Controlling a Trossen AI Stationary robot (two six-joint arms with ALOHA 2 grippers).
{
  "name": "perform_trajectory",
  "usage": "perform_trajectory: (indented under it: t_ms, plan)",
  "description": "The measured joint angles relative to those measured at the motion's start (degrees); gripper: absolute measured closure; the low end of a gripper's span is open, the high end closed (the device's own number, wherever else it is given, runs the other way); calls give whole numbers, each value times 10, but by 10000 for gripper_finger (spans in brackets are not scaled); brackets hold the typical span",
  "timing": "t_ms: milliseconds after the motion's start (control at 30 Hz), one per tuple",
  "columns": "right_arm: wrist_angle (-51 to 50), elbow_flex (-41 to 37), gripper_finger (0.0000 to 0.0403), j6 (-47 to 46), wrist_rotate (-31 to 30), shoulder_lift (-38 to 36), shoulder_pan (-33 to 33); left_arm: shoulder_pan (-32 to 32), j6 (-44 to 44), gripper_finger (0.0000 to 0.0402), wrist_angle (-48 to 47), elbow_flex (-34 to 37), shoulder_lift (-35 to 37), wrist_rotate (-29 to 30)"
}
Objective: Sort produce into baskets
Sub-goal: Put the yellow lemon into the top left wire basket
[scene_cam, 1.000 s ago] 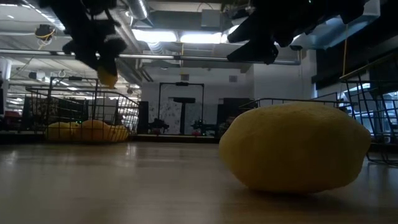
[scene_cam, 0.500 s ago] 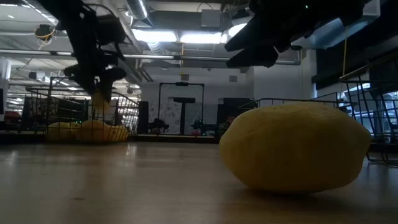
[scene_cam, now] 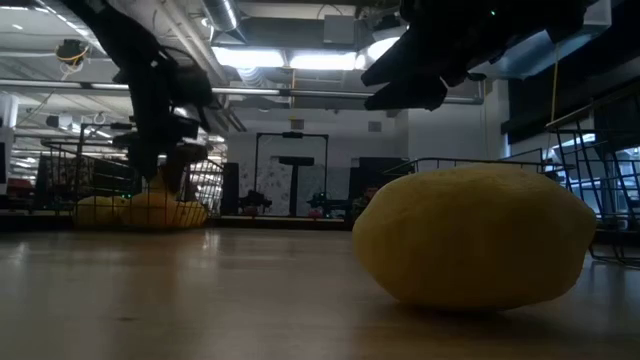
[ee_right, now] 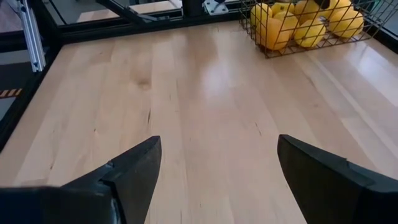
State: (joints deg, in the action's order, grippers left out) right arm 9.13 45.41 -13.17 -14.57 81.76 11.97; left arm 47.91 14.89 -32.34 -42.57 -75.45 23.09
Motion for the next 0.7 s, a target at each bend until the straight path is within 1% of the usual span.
perform_trajectory:
  t_ms: [167,300,500,567,700]
  plan:
    - [2,0,86,0,0,0,0,14,-6,169,6,0,-33,0]
    - [2,0,86,0,-14,0,0,19,-24,169,11,0,-54,0]
    - [2,0,86,-1,-14,0,0,22,-26,166,22,0,-69,9]
    - [2,0,86,-1,-14,0,0,22,-33,156,24,0,-69,10]
    - [2,0,86,-1,-14,0,0,21,-35,121,18,0,-68,14]
